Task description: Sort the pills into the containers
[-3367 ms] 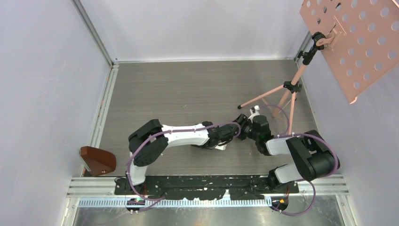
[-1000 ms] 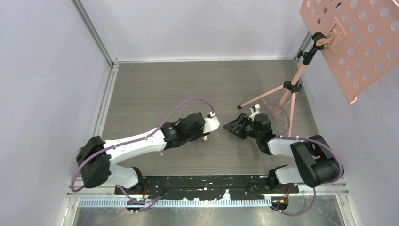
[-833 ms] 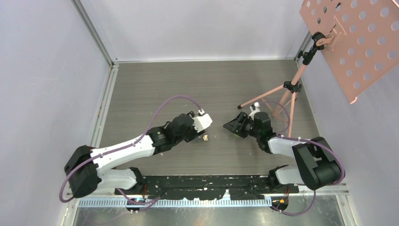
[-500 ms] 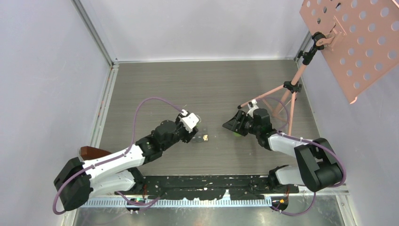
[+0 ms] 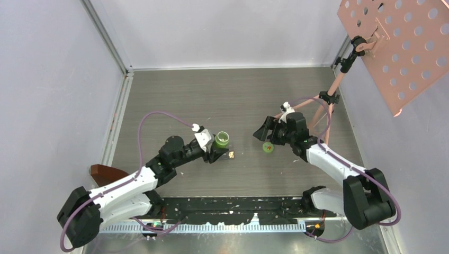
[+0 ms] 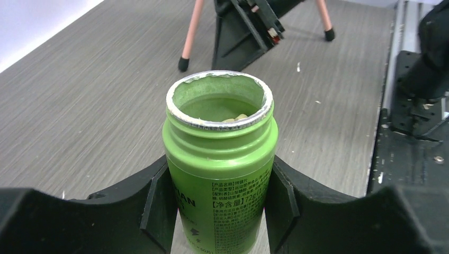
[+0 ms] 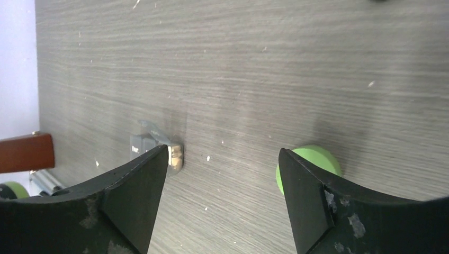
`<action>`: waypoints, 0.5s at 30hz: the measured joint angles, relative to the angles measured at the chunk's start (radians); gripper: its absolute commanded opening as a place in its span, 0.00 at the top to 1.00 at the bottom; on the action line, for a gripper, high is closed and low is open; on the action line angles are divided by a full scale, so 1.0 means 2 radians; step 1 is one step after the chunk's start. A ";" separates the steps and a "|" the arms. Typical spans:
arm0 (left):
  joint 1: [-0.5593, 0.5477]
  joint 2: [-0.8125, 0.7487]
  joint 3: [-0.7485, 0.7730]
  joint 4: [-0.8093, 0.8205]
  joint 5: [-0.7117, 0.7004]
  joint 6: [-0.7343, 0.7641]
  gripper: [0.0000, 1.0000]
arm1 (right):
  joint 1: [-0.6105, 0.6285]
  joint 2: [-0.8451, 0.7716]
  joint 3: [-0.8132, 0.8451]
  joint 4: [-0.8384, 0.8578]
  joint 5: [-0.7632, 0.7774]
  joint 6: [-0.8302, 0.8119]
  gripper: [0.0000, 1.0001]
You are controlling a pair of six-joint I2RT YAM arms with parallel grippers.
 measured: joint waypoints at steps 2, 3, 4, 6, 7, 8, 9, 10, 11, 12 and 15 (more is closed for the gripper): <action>0.012 -0.010 -0.006 0.005 0.031 -0.011 1.00 | 0.000 -0.015 0.016 -0.026 0.020 -0.015 0.14; 0.018 -0.014 -0.007 0.005 0.047 -0.016 1.00 | 0.000 -0.021 0.023 -0.037 0.029 -0.023 0.14; 0.022 -0.017 -0.007 0.005 0.060 -0.020 1.00 | 0.000 -0.023 0.027 -0.045 0.036 -0.028 0.14; 0.026 -0.022 -0.007 0.003 0.080 -0.024 1.00 | 0.000 -0.024 0.037 -0.066 0.052 -0.039 0.14; 0.027 -0.023 -0.007 0.002 0.091 -0.025 1.00 | 0.000 -0.023 0.041 -0.078 0.061 -0.043 0.14; 0.027 -0.024 -0.007 0.002 0.100 -0.026 1.00 | 0.000 -0.022 0.044 -0.091 0.070 -0.047 0.14; 0.027 -0.024 -0.007 0.001 0.106 -0.026 1.00 | 0.000 -0.020 0.046 -0.101 0.077 -0.050 0.14; 0.028 -0.024 -0.006 -0.003 0.114 -0.027 1.00 | 0.000 -0.017 0.049 -0.113 0.087 -0.053 0.14; 0.028 -0.024 -0.005 -0.006 0.119 -0.029 1.00 | 0.000 -0.016 0.050 -0.121 0.093 -0.055 0.14; 0.028 -0.024 -0.005 -0.007 0.123 -0.032 1.00 | 0.000 -0.014 0.051 -0.129 0.100 -0.057 0.14; 0.031 -0.023 -0.005 -0.007 0.130 -0.037 1.00 | 0.001 -0.014 0.053 -0.147 0.114 -0.066 0.16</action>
